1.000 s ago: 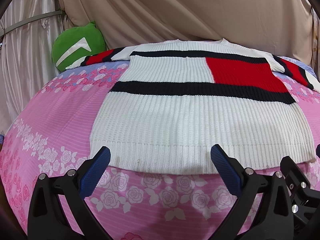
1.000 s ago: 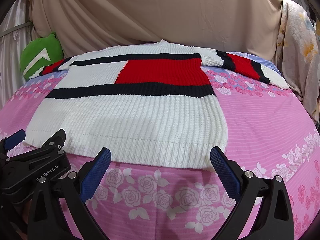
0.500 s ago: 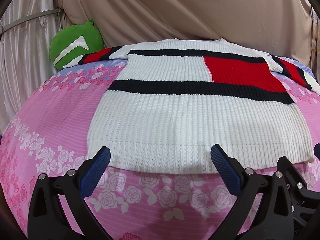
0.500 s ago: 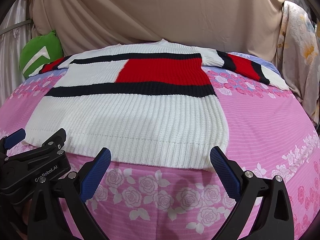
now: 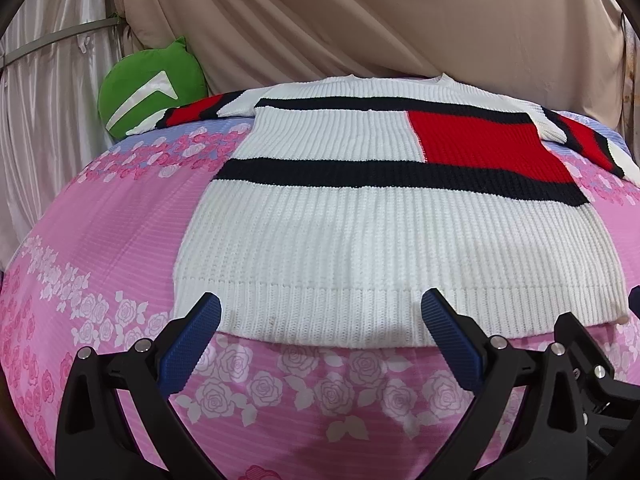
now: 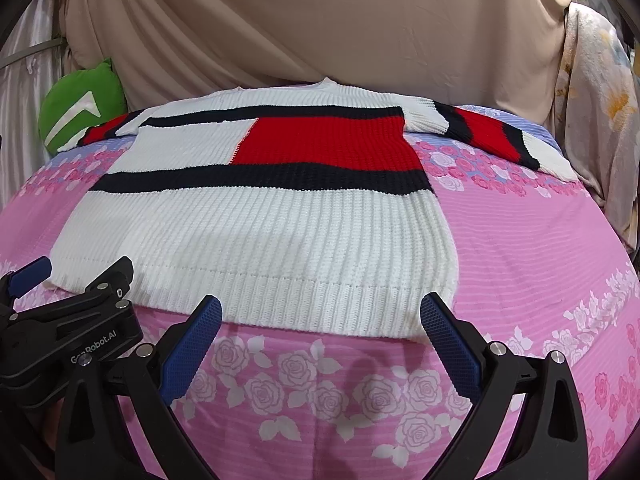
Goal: Fold small clothes
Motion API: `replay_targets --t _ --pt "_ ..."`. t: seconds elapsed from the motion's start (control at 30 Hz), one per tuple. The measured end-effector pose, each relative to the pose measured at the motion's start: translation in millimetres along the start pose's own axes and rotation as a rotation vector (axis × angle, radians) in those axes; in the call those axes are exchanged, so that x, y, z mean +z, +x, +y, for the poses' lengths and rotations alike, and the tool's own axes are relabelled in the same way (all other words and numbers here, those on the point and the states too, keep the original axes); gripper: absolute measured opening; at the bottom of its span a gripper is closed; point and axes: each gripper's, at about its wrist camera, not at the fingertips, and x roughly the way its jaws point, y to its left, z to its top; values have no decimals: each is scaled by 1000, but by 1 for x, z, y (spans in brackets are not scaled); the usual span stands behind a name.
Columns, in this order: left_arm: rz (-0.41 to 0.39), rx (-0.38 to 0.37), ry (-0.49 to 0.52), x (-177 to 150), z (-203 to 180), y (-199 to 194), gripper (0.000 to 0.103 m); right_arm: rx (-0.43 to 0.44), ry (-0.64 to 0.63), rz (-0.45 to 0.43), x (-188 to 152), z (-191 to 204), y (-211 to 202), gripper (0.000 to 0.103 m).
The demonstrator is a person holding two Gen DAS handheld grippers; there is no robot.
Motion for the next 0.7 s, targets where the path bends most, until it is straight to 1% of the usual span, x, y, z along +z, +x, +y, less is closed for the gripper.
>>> replay_targets --t 0.37,0.43,0.5,0.53,0.57,0.63,0.7 --pt "5 7 2 0 2 1 98 10 -8 4 -1 1 0 98" --pt "-1 -7 -9 0 6 0 98 19 -6 11 -1 0 0 98" --pt "3 -47 -17 3 13 -3 98 71 11 37 5 -6 2 98" --pt "4 -69 -19 8 17 -5 98 105 29 51 10 -14 4 98" --pt "0 -87 -27 15 24 -7 98 111 44 50 16 -24 6 98" --pt "-27 -98 -48 33 37 -12 98 51 67 20 38 -54 10 98" --pt "-74 -82 -70 51 49 -16 98 -17 121 -9 64 -98 19 98"
